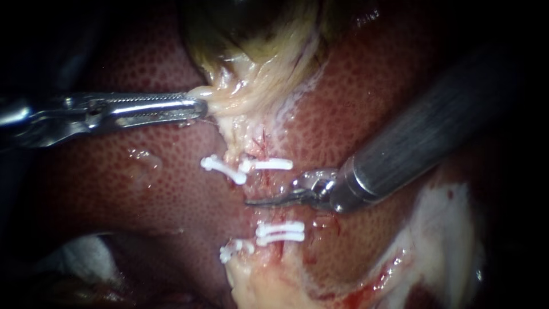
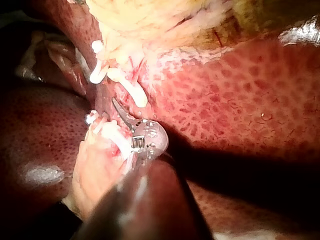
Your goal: Go back from the cut right tube
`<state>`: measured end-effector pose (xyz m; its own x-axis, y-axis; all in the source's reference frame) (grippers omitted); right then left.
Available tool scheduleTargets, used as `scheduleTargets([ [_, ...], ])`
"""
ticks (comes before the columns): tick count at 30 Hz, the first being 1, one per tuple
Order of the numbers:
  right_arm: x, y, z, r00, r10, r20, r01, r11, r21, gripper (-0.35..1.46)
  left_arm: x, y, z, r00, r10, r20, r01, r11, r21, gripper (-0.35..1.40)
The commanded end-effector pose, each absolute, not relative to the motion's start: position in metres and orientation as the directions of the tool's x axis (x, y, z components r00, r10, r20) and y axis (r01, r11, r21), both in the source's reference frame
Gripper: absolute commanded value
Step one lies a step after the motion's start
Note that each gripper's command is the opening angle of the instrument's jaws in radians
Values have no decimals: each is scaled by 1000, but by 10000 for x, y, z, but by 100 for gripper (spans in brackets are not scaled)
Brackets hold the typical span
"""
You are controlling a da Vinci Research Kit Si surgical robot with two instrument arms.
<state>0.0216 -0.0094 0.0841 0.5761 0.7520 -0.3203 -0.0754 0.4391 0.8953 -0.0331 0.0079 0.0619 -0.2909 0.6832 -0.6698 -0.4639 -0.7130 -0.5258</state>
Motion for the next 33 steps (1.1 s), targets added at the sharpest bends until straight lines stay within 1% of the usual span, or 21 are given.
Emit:
scheduleTargets([
  [1,215,-94,840,577,751,-321,-73,439,895,-35,-331,79,620,-291,683,-670,-464,-713,-526,-35],
  [8,216,-99,835,591,738,-326,-52,438,898,-35,-331,79,620,-291,683,-670,-463,-713,-526,-35],
  [10,217,-99,834,595,727,-343,-36,451,892,-35,-331,79,620,-291,683,-670,-463,-713,-526,-35],
  [12,217,-100,833,582,732,-356,-22,451,892,-35,-331,79,620,-291,683,-670,-463,-713,-526,-35],
  [13,217,-100,833,575,735,-359,-18,450,893,-28,-331,79,620,-291,683,-670,-463,-713,-526,-35],
  [15,216,-100,833,567,739,-363,-12,448,894,2,-331,79,620,-291,683,-670,-463,-713,-526,-35],
  [18,216,-101,832,559,743,-367,-5,446,895,32,-330,79,620,-291,683,-670,-463,-713,-526,-35],
  [26,215,-106,827,559,725,-402,23,471,882,76,-330,79,621,-291,683,-670,-463,-714,-526,-35],
  [33,215,-109,824,554,712,-431,46,490,870,98,-330,79,621,-291,683,-670,-463,-714,-526,-35],
])
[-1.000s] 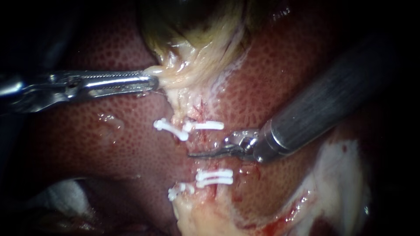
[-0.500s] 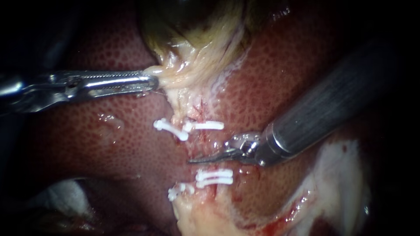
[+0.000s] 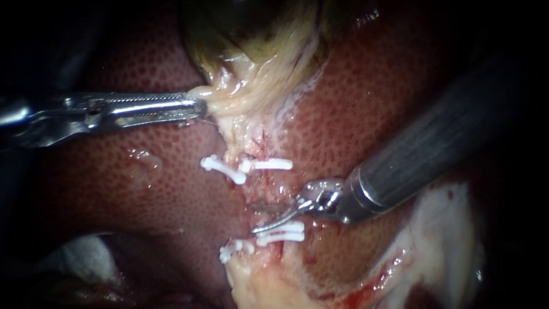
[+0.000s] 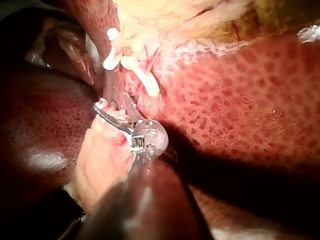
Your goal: Go back from the cut right tube
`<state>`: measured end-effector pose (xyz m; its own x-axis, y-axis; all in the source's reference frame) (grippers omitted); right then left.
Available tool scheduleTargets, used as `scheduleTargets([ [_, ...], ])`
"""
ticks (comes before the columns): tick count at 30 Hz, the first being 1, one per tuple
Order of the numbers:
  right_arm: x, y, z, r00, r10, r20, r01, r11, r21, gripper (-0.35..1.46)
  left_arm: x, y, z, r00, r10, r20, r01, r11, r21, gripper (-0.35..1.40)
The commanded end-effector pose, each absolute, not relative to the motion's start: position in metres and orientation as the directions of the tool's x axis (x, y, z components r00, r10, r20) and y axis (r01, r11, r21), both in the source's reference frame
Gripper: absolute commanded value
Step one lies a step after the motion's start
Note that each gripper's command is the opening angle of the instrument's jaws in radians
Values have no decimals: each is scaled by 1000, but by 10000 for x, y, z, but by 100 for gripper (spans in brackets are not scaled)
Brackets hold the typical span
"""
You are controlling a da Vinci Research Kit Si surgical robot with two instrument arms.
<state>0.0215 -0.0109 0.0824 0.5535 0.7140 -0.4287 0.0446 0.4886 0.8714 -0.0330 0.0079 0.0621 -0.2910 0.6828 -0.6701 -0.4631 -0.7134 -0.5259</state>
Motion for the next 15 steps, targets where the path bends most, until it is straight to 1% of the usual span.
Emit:
scheduleTargets([
  [1,215,-109,824,552,710,-437,51,494,868,101,-330,79,621,-291,683,-670,-463,-714,-526,-35],
  [4,213,-111,821,553,699,-453,64,506,860,109,-330,79,621,-291,683,-670,-463,-714,-526,-35],
  [9,203,-115,809,553,671,-494,95,539,837,113,-330,80,622,-291,683,-670,-462,-714,-526,-35],
  [10,200,-115,805,547,660,-516,95,563,821,116,-329,80,622,-291,683,-670,-462,-714,-526,-35],
  [11,195,-115,801,534,632,-562,93,616,782,123,-329,80,622,-291,683,-670,-462,-714,-526,-35],
  [12,191,-114,797,523,614,-591,79,656,751,128,-329,80,623,-291,683,-670,-462,-714,-526,-35],
  [14,180,-108,787,507,591,-627,39,711,702,140,-329,80,623,-291,683,-670,-462,-714,-526,-35],
  [15,175,-104,782,505,572,-646,35,735,678,143,-329,80,623,-291,683,-670,-462,-714,-526,-35],
])
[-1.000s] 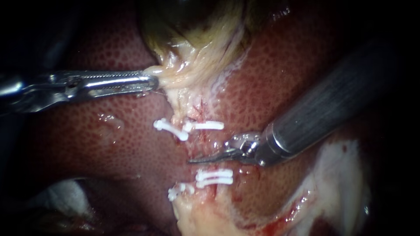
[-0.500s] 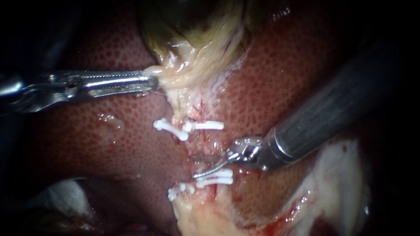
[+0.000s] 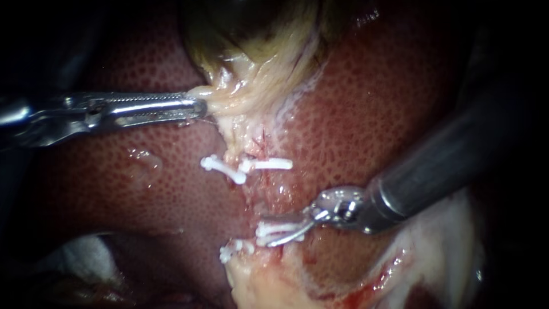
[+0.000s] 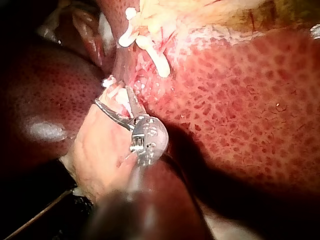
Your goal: Go back from the cut right tube
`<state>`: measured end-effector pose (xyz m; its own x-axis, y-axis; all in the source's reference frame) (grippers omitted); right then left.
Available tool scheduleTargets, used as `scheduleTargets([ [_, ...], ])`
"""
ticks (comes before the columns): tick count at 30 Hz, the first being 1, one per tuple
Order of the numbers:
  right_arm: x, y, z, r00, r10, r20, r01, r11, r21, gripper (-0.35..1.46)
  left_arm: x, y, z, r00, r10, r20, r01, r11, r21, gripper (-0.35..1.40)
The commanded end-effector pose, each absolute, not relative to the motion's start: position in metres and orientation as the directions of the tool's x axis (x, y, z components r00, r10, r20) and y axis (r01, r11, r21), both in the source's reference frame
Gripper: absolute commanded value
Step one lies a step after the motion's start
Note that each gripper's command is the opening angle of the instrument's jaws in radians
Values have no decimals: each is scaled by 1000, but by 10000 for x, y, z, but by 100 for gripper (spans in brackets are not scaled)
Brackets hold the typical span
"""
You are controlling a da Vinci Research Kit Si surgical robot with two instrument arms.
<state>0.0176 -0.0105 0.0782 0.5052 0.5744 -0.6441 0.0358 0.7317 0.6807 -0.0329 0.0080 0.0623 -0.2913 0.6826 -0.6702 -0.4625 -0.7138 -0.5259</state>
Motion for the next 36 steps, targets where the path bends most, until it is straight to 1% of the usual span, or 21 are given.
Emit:
scheduleTargets([
  [1,170,-99,778,504,558,-660,34,750,660,143,-329,80,623,-291,683,-670,-462,-714,-526,-35],
  [3,157,-86,766,505,506,-699,46,793,608,143,-329,80,623,-291,683,-670,-462,-714,-526,-35],
  [5,144,-71,753,500,476,-724,37,823,567,143,-329,80,623,-291,683,-670,-462,-714,-526,-35],
  [9,120,-48,728,482,449,-753,28,851,525,143,-329,80,623,-291,683,-670,-462,-714,-526,-35],
  [15,98,-29,696,462,424,-779,3,878,479,143,-330,80,623,-291,683,-670,-463,-714,-525,-35],
  [20,92,-25,685,463,411,-785,-9,888,460,143,-332,79,625,-291,682,-671,-464,-714,-525,-35],
  [29,92,-28,686,464,413,-784,-10,887,461,143,-343,76,646,-292,677,-676,-464,-718,-519,-35],
  [36,92,-29,687,464,412,-784,-10,888,461,143,-373,66,676,-316,671,-670,-441,-730,-522,-35],
])
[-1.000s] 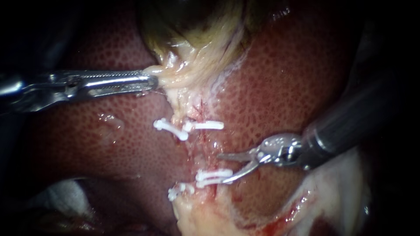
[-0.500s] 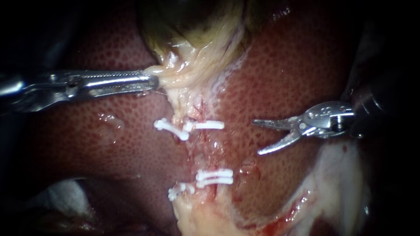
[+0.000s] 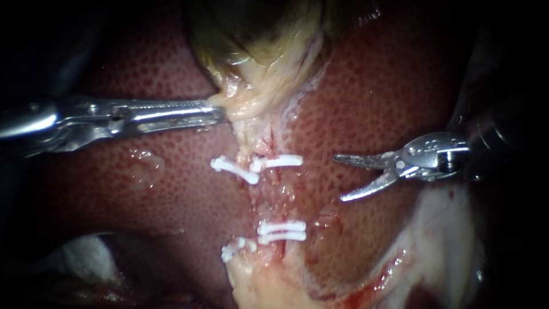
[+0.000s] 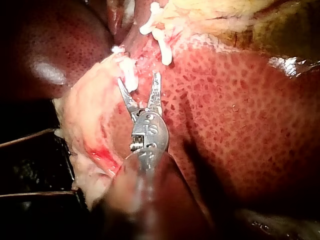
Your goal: Go back from the cut right tube
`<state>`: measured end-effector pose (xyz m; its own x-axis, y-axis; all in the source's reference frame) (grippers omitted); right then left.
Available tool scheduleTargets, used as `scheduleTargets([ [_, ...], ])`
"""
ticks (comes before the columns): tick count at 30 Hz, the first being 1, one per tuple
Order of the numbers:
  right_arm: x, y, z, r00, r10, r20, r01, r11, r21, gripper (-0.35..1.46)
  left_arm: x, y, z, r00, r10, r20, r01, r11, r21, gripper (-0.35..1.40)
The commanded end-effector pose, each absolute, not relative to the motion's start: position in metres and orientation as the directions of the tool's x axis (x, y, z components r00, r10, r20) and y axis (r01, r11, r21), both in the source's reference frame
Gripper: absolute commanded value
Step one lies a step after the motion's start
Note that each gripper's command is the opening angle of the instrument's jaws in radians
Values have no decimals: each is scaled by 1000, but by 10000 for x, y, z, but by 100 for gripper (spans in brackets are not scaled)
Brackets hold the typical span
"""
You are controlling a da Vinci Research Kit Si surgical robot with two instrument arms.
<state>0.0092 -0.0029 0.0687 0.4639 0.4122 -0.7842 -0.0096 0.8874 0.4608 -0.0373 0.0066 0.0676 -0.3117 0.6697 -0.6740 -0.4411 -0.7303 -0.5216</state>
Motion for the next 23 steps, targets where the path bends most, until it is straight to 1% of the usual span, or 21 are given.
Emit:
scheduleTargets([
  [1,92,-29,687,464,412,-784,-10,888,461,143,-379,64,681,-322,670,-669,-438,-732,-522,-35],
  [9,93,-29,688,464,412,-784,-10,888,460,143,-402,53,713,-343,675,-654,-423,-732,-534,-35],
  [23,93,-29,688,464,412,-784,-11,888,460,143,-405,51,718,-344,677,-651,-421,-731,-537,-35],
])
